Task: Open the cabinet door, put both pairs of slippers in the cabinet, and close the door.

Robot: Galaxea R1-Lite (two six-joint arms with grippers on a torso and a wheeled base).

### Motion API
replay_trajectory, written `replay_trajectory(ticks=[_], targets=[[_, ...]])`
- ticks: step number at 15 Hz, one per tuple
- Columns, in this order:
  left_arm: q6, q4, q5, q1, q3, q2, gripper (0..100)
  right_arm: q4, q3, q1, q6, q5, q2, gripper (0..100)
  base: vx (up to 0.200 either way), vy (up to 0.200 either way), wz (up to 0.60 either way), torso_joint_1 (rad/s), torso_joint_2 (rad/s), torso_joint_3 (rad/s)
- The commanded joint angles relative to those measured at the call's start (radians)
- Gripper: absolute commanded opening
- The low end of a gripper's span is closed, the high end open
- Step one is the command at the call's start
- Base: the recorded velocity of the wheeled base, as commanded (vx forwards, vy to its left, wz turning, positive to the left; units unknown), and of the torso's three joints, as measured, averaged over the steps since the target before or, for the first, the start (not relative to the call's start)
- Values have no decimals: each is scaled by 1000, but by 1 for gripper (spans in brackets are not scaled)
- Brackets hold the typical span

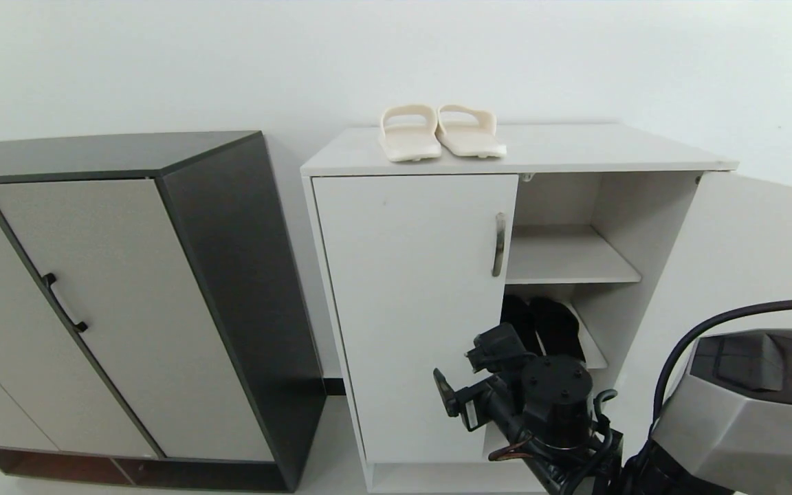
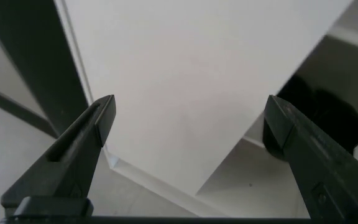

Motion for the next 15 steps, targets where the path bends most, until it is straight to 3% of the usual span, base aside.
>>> replay_trajectory(ticks=[1, 15], targets=[[-1, 0, 0, 0, 0, 1, 0, -1, 1, 1, 0, 0, 2, 100, 0, 0, 0, 115, -456, -325], [0, 0, 0, 0, 0, 1, 0, -1, 2, 1, 0, 0, 4, 100, 0, 0, 0, 174, -483, -312]])
